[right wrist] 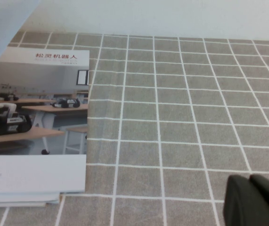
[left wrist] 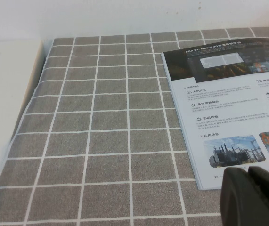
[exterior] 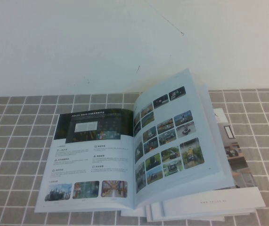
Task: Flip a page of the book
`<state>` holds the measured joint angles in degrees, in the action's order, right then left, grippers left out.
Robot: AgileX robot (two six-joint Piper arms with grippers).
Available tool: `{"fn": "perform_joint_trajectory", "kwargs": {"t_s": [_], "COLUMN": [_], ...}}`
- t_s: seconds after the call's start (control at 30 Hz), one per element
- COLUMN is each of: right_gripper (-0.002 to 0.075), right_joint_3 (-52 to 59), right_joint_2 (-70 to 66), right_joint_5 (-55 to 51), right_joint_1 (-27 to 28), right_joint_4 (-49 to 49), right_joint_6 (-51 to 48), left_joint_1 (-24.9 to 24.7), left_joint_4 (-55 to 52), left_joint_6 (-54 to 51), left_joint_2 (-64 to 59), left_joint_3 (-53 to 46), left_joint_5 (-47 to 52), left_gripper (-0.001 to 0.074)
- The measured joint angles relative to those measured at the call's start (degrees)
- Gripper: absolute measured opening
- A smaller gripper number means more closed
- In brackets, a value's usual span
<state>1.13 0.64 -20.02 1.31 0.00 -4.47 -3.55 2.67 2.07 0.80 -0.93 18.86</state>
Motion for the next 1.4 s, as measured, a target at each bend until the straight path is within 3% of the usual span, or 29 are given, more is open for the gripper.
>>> {"fn": "perform_joint_trajectory", "kwargs": {"t_s": [0.87,1.1,1.4], "right_gripper": [-0.0003,-0.0003,-0.0003], "right_joint_3": [0.0,0.0,0.0], "right_joint_2": [0.0,0.0,0.0], "right_joint_5": [0.0,0.0,0.0], "right_joint_1": [0.0,0.0,0.0], "right_joint_4": [0.0,0.0,0.0], "right_joint_6": [0.0,0.0,0.0], "left_joint_1": [0.0,4.3,5.0], "left_joint_4": [0.0,0.0,0.0], "left_joint_6": [0.0,0.0,0.0], "left_joint_2": [0.0,0.0,0.0], "left_joint_3": [0.0,0.0,0.0], "left_joint_5": [0.0,0.0,0.0], "left_gripper": [-0.0004,-0.0004,-0.0004]}}
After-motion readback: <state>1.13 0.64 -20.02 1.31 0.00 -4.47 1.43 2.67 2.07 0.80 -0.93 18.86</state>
